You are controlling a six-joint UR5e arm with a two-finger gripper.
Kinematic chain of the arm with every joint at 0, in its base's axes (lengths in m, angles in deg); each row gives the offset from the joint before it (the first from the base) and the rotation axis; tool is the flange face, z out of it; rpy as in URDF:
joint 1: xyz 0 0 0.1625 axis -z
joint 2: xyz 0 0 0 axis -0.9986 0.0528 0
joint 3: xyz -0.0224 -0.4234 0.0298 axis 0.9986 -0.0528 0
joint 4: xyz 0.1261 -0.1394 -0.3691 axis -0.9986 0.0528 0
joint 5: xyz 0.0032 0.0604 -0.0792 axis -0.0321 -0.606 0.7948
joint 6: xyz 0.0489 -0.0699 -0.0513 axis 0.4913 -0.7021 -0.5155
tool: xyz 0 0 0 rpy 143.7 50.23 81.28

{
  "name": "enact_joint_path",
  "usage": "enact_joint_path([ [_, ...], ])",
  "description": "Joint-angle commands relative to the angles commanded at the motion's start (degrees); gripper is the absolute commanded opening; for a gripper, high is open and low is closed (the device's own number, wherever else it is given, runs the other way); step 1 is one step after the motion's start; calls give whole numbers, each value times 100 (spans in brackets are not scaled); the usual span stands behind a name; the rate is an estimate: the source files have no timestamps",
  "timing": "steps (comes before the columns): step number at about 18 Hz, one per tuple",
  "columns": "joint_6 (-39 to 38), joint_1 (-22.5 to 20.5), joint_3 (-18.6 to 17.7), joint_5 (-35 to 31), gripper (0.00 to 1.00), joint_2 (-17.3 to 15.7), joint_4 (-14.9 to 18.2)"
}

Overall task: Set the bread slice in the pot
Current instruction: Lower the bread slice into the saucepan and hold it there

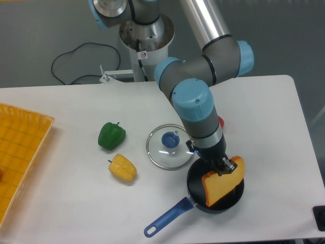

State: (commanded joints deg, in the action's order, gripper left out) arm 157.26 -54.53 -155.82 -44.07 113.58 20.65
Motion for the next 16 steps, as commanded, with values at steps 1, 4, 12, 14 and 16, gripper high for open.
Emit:
enact_joint_path([
  [1, 0, 0, 0, 0, 0, 0, 0],
  [4, 0, 0, 0, -9, 0, 18, -9],
  [12, 0, -9, -17, -79, 0, 149, -193],
  [14, 0, -9, -18, -88, 0, 141, -193],
  [16, 0, -9, -9, -79, 0, 149, -193],
])
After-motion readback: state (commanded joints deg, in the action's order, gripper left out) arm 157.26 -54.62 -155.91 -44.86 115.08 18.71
